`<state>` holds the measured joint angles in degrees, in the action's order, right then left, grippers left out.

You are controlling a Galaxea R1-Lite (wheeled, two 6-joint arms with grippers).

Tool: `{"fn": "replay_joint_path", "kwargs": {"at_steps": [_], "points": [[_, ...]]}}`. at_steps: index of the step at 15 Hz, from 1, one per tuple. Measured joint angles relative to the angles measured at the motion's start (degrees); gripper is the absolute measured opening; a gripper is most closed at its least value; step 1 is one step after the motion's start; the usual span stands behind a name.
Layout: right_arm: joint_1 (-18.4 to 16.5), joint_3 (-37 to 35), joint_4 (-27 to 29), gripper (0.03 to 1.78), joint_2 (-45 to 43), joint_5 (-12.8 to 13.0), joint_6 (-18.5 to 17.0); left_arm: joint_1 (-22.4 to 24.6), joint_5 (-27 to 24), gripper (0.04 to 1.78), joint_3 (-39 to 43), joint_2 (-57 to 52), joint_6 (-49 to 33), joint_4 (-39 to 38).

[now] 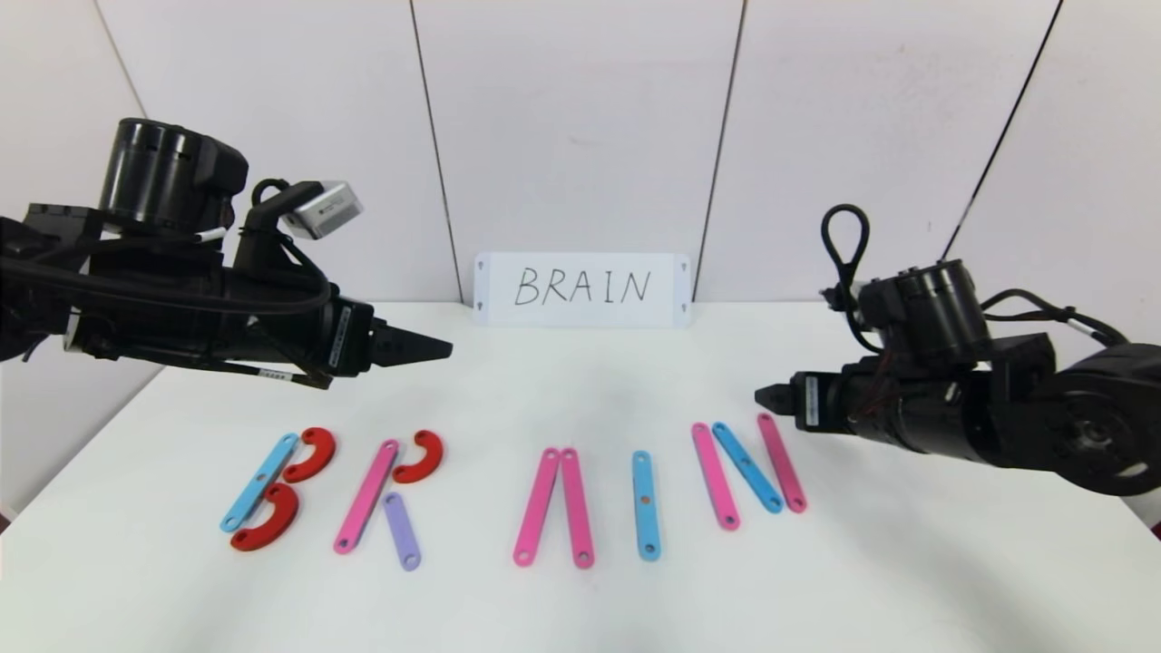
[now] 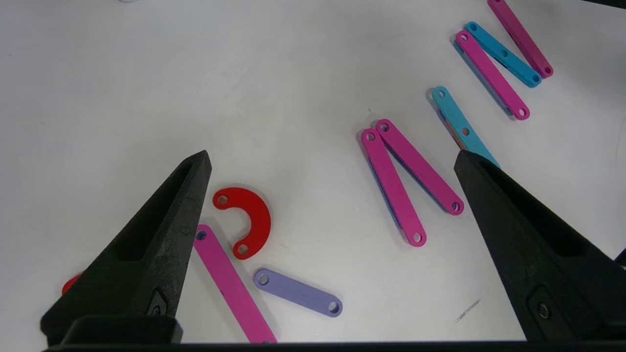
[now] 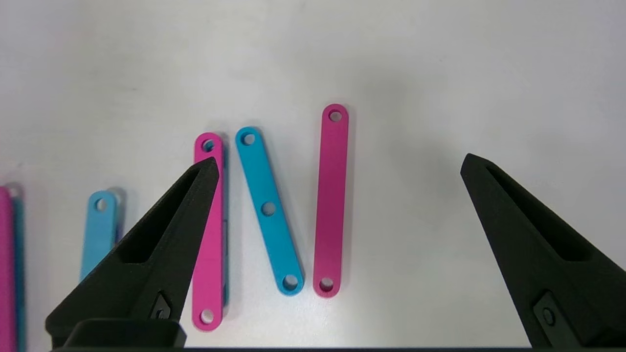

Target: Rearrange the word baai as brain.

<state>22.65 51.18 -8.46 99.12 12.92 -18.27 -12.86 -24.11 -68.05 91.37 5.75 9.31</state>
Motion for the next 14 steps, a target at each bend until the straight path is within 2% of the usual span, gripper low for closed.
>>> {"fn": "replay_joint_path", "kwargs": {"at_steps": [4,6,9,11,14], "points": [[0.91,-8.22,0.02,1.74,-12.02,-3.54,0.50,0.05,0.79,1.74,1.71,-1.76,0.00,0.09],[1.19,-13.75,0.15,1.74,-19.30,-5.24,1.35,-0.06,1.38,1.74,4.85,-5.35,0.00,0.07],[1.62,-20.78,1.38,1.74,-31.34,-6.18,4.24,-0.87,3.34,1.74,12.07,-14.10,-0.02,0.13],[1.88,-23.17,5.11,1.74,-39.45,-6.40,6.62,-1.38,5.55,1.74,17.73,-21.39,-0.16,0.07],[2.18,-24.22,14.46,1.74,-51.12,-6.56,8.33,-1.68,7.85,1.74,26.23,-33.29,-1.01,-0.06]]}}
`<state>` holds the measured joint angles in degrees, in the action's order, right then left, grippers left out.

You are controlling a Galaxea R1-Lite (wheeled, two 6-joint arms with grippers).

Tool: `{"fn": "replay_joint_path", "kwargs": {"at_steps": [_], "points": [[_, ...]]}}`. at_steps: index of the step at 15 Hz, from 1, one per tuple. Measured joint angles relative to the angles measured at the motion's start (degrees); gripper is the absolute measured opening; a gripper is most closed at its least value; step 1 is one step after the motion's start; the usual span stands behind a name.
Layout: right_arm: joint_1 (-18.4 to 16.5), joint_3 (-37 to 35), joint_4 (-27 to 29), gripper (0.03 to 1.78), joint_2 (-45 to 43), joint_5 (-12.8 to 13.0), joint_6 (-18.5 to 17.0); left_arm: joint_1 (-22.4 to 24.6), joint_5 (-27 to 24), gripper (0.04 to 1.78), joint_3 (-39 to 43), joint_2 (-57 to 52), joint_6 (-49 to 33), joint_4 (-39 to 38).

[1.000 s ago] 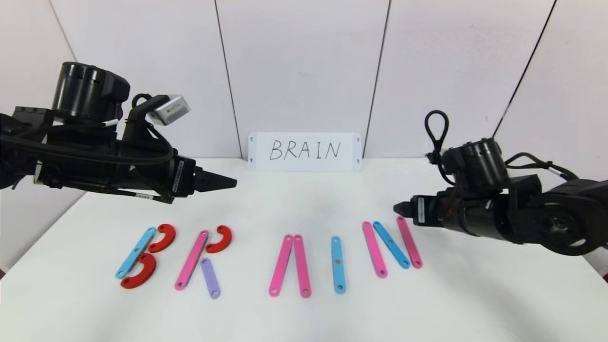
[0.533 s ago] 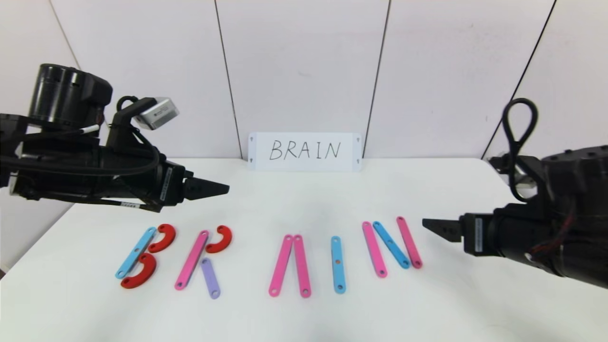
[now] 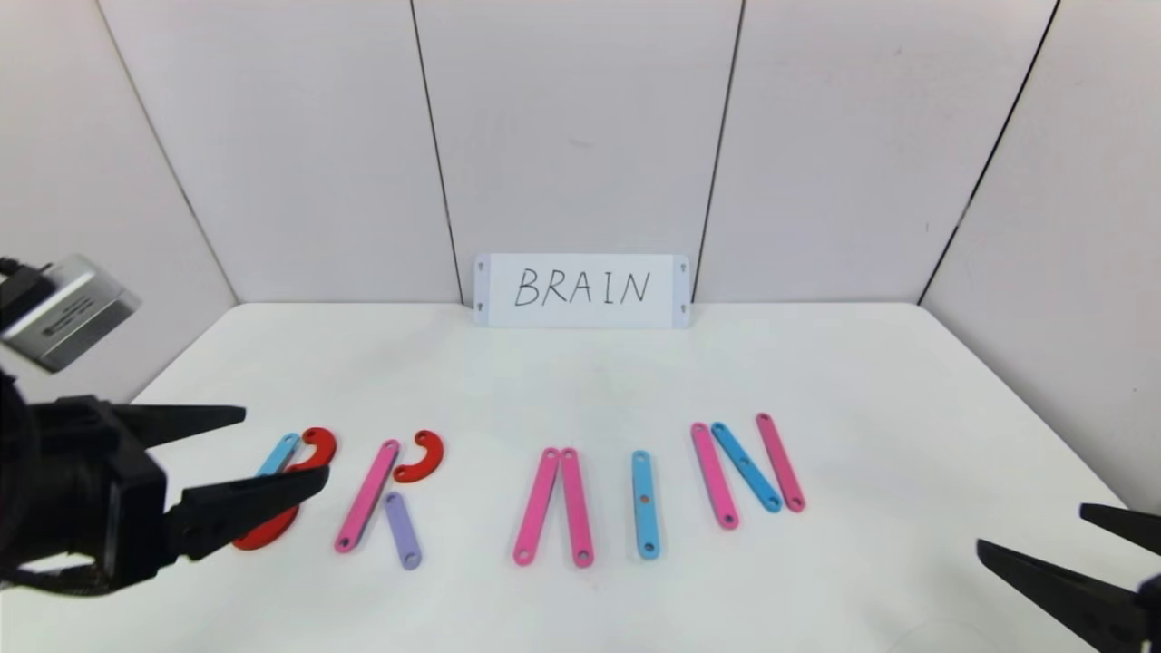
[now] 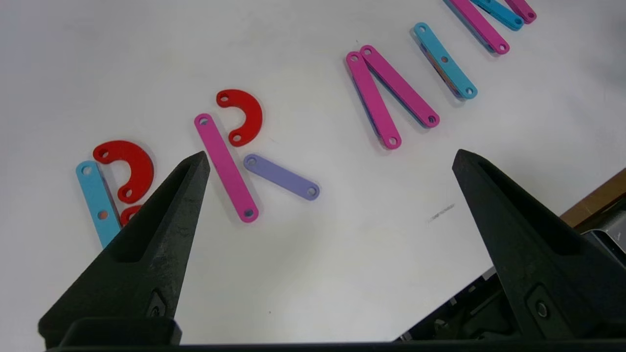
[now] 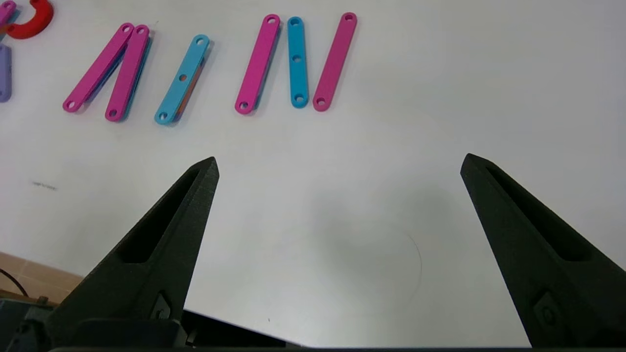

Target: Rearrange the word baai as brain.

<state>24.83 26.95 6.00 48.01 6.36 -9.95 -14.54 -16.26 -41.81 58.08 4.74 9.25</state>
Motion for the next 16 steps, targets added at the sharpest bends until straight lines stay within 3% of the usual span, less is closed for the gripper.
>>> {"fn": "replay_joint_path", "kwargs": {"at_steps": [4,6,13,16], "points": [[0.00,-0.26,9.79,1.74,-14.08,-0.04,0.91,-0.06,1.00,1.74,9.22,-16.49,-1.19,0.94],[-1.79,-0.33,12.41,1.74,-20.04,0.05,2.05,-0.01,2.73,1.74,10.68,-24.26,-1.66,4.52],[-19.93,1.82,12.47,1.74,-30.82,0.79,3.12,0.13,19.42,1.74,11.20,-38.13,-4.44,10.92],[-25.69,2.51,12.25,1.74,-33.46,0.17,4.00,1.43,22.06,1.74,11.45,-40.55,-5.16,11.63]]}}
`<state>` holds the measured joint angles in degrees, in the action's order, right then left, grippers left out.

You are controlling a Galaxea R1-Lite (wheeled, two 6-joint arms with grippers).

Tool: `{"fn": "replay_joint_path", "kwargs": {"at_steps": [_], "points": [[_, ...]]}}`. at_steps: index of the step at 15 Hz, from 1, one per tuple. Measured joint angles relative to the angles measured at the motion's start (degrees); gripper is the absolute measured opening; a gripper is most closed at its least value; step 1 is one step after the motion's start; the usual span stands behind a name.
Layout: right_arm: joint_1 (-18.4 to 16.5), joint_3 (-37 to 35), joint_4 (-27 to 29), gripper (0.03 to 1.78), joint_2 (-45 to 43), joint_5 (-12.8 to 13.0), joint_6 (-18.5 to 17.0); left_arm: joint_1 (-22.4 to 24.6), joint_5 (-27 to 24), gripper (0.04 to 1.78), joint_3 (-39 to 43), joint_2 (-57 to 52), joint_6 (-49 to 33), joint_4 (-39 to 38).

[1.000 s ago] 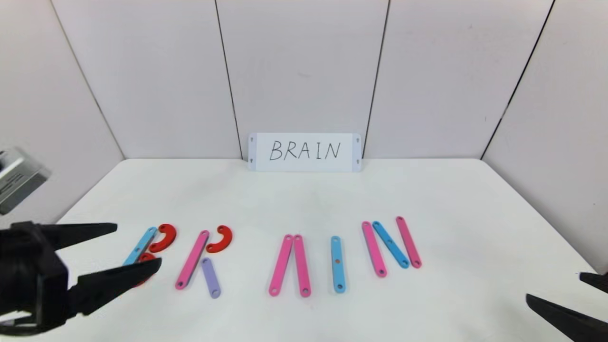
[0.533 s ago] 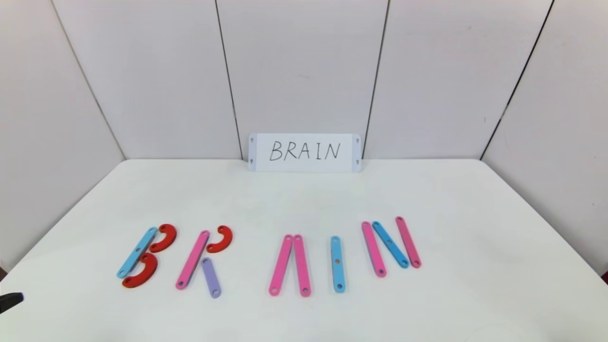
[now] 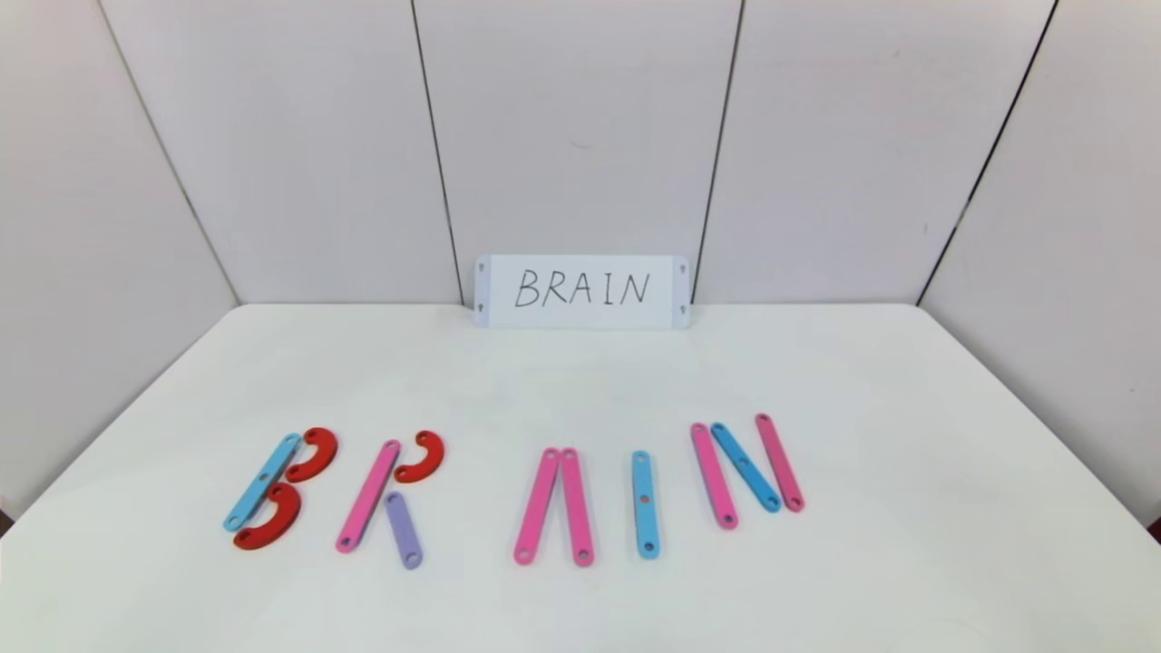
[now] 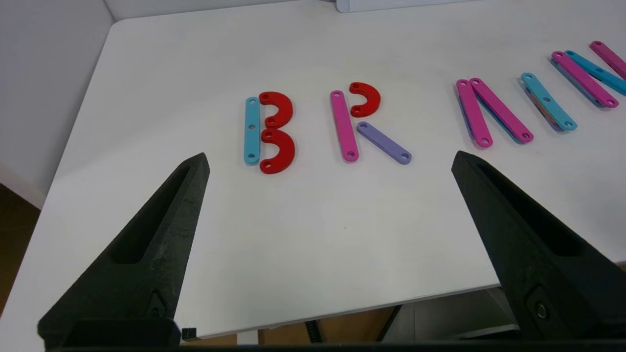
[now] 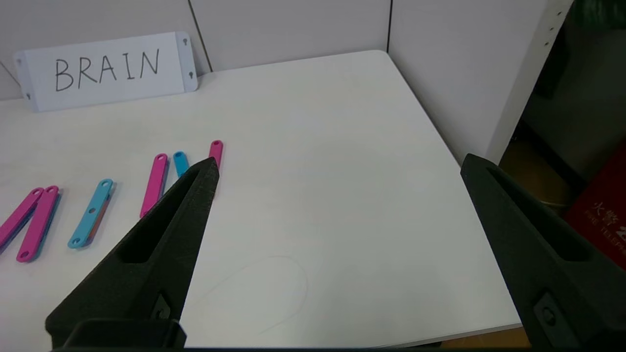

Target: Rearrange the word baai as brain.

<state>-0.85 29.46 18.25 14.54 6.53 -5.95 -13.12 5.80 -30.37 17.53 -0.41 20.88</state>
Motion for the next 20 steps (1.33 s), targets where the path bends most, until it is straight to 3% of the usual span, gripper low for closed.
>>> {"fn": "replay_joint_path", "kwargs": {"at_steps": [2,6,9,13,17,20], "points": [[-0.33,-0.89,-0.20,1.74,-2.72,-0.95,1.82,1.38,2.74,1.74,1.12,-1.05,-2.30,-0.57],[0.20,-8.24,-6.96,1.74,-10.39,-7.44,8.37,2.35,8.44,1.74,0.82,-1.72,-6.02,-0.66],[0.33,-15.41,-13.04,1.74,-13.40,-7.13,10.68,3.50,12.21,1.74,0.02,-1.83,-6.14,-0.88],[0.33,-23.05,-18.87,1.74,-14.49,-7.05,12.34,5.57,12.39,1.74,-2.99,-1.85,-6.75,-0.49],[0.33,-27.87,-19.24,1.74,-14.62,-7.19,12.59,10.25,10.23,1.74,-3.21,-3.40,-6.36,0.17],[0.33,-29.28,-18.55,1.74,-14.64,-7.52,12.89,11.80,6.10,1.74,1.18,-9.52,-5.34,-0.13]]}}
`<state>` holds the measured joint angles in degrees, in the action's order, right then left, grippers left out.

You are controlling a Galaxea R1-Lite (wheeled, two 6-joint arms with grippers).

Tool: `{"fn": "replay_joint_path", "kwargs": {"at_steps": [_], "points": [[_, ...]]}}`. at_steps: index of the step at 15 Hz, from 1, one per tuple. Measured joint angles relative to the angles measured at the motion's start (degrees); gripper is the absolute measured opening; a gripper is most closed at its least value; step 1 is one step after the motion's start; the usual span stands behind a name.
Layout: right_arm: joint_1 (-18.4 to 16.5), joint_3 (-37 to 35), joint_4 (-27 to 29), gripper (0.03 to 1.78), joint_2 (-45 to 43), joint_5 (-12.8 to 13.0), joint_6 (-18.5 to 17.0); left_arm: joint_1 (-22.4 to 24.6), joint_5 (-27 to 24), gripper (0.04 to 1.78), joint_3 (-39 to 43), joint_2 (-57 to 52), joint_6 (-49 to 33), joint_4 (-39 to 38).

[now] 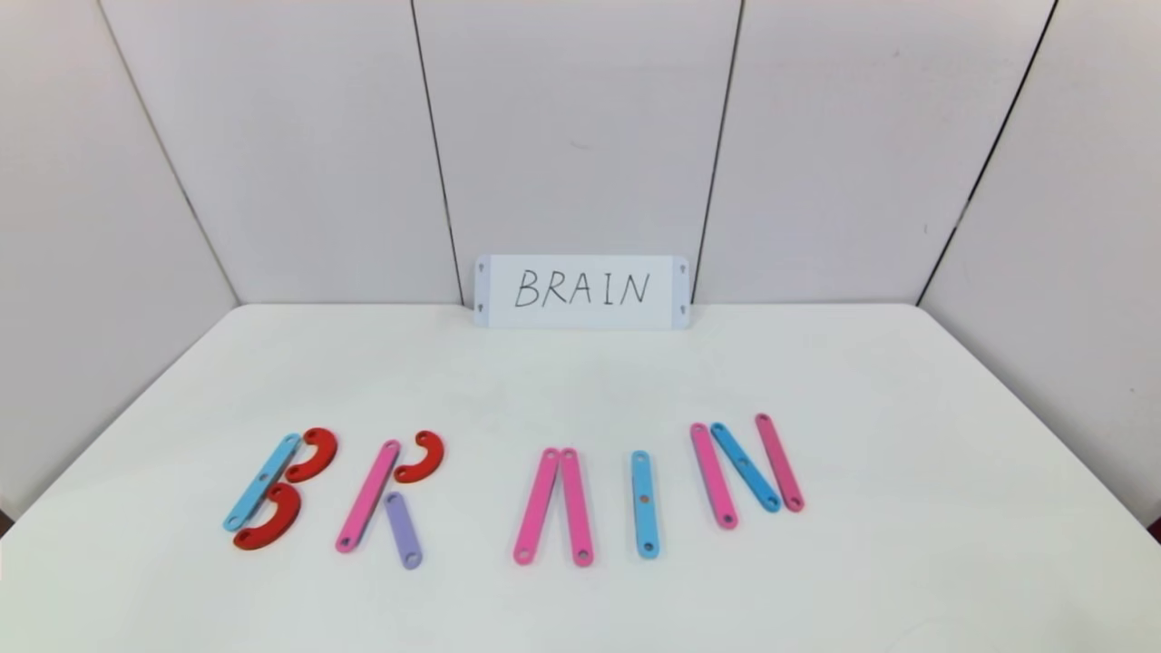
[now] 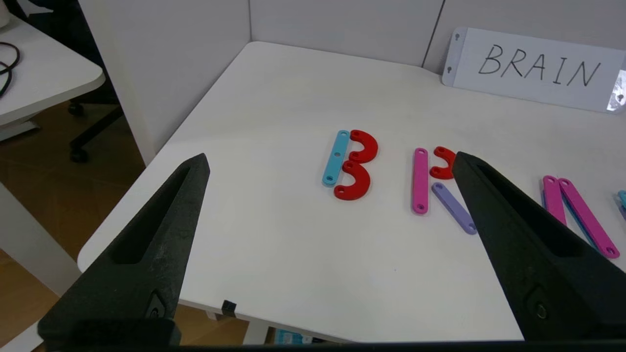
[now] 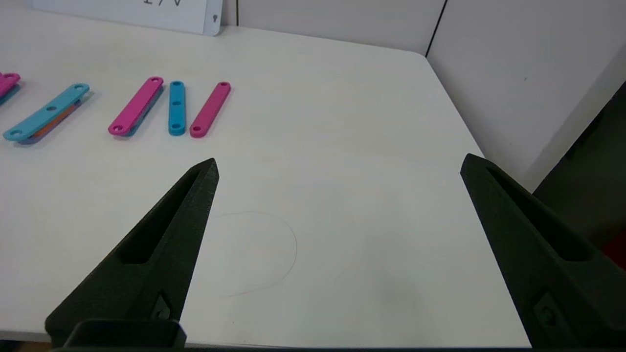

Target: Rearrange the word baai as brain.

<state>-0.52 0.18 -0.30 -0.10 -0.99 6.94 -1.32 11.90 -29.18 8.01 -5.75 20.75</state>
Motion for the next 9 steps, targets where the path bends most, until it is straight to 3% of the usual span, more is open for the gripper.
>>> {"fn": "replay_joint_path", "kwargs": {"at_steps": [2,7,9], "points": [[0.00,-0.13,0.68,1.74,-0.01,-0.11,0.00,0.50,-2.19,1.74,6.64,-4.32,1.55,-4.13],[0.01,-0.18,0.72,1.74,-0.01,-0.05,-1.07,0.90,-4.94,1.74,26.60,-7.66,7.90,-27.82],[0.04,-0.18,0.72,1.74,-0.01,0.06,-2.26,0.90,-8.37,1.74,28.15,-7.90,8.06,-26.78]]}}
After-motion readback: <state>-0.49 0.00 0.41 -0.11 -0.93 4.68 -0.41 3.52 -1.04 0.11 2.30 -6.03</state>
